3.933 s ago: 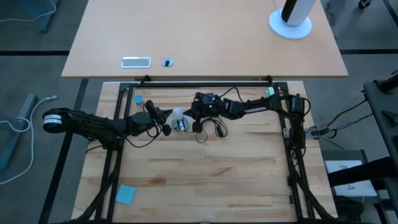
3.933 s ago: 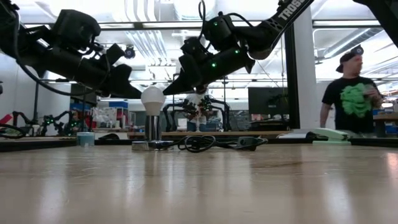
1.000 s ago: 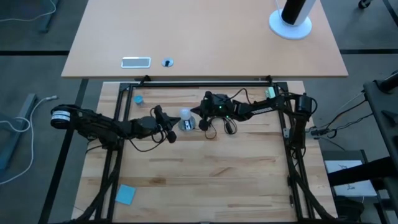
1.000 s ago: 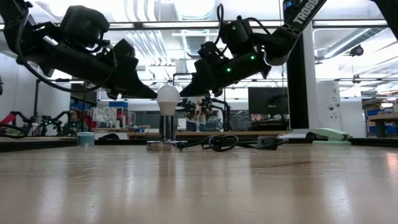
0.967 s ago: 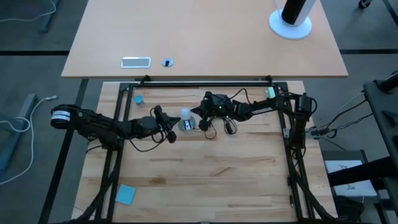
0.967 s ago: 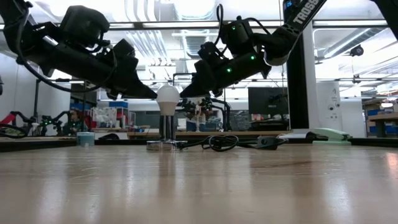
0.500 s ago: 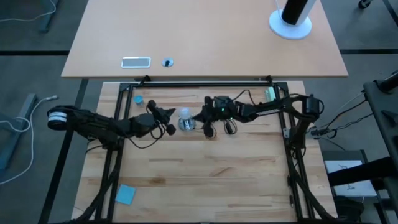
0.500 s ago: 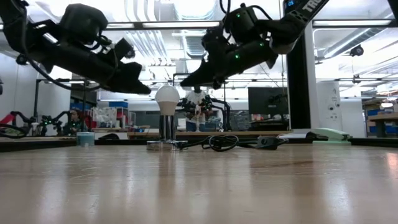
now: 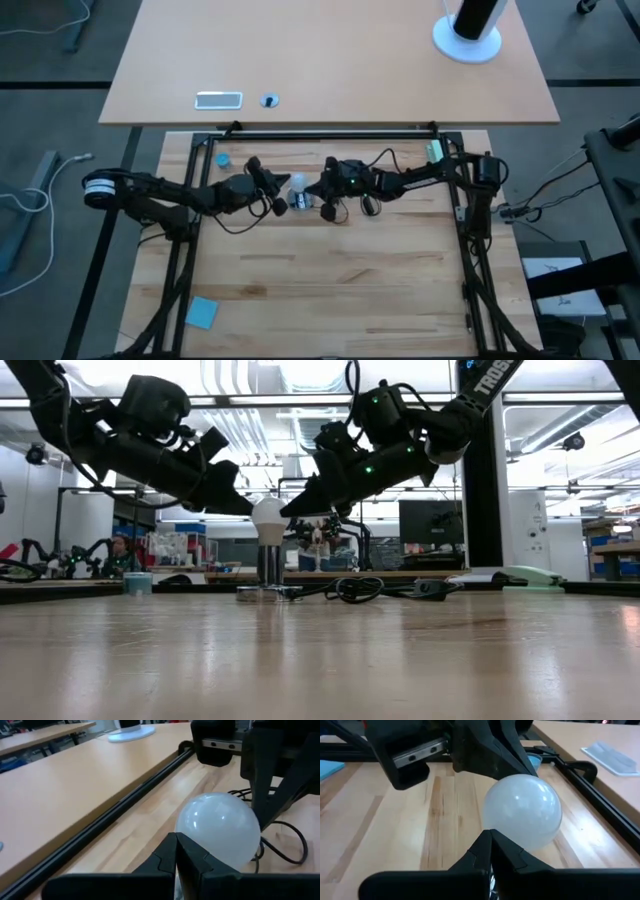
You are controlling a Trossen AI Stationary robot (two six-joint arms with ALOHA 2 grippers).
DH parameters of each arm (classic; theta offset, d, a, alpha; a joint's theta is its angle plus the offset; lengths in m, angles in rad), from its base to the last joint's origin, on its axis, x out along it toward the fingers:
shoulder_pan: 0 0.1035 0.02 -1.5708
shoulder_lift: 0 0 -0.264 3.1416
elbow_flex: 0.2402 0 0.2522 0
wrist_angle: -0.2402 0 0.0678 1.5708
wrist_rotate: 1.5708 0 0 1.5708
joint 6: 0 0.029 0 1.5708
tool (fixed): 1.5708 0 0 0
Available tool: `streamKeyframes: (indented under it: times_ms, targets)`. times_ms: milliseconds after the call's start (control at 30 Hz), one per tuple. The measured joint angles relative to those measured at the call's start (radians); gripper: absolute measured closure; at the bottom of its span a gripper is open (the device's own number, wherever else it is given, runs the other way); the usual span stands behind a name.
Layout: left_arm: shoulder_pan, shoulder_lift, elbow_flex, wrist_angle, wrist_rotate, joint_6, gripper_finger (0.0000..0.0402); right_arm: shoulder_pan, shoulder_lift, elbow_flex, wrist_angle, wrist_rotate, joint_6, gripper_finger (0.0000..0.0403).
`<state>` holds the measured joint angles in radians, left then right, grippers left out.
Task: Screw lightbulb
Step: Remove the lightbulb from the lamp
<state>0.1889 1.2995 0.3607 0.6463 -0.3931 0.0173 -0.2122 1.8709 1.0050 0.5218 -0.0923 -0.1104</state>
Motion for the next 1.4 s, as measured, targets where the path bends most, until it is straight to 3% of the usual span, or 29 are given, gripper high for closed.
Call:
streamKeyframes:
  times_ms: [267, 400, 633, 833, 933, 1133, 1400]
  targets:
    - [-0.017, -0.032, -0.002, -0.085, 0.017, -0.043, 0.0401, -0.013, -0.002, -0.001, -0.047, 0.036, -0.017, 0.0401]
    - [-0.033, -0.052, -0.007, -0.193, 0.086, -0.078, 0.0401, -0.022, -0.002, -0.001, -0.065, 0.087, -0.021, 0.0401]
    - [-0.089, -0.081, -0.005, -0.257, 0.053, -0.147, 0.0401, -0.021, -0.019, -0.001, -0.126, 0.091, -0.039, 0.0401]
    - [-0.130, -0.089, -0.005, -0.274, -0.145, -0.165, 0.0401, -0.020, -0.052, -0.001, -0.212, 0.076, -0.054, 0.0401]
    - [-0.123, -0.089, 0.001, -0.263, -0.231, -0.136, 0.0401, -0.017, -0.064, -0.001, -0.188, -0.007, -0.057, 0.0401]
    - [-0.097, -0.073, 0.041, -0.220, -0.238, -0.034, 0.0401, -0.013, -0.051, 0.000, -0.078, -0.045, -0.036, 0.0401]
    - [-0.094, -0.037, 0.078, -0.221, -0.224, 0.011, 0.0401, -0.013, -0.049, 0.008, -0.061, -0.039, -0.035, 0.0401]
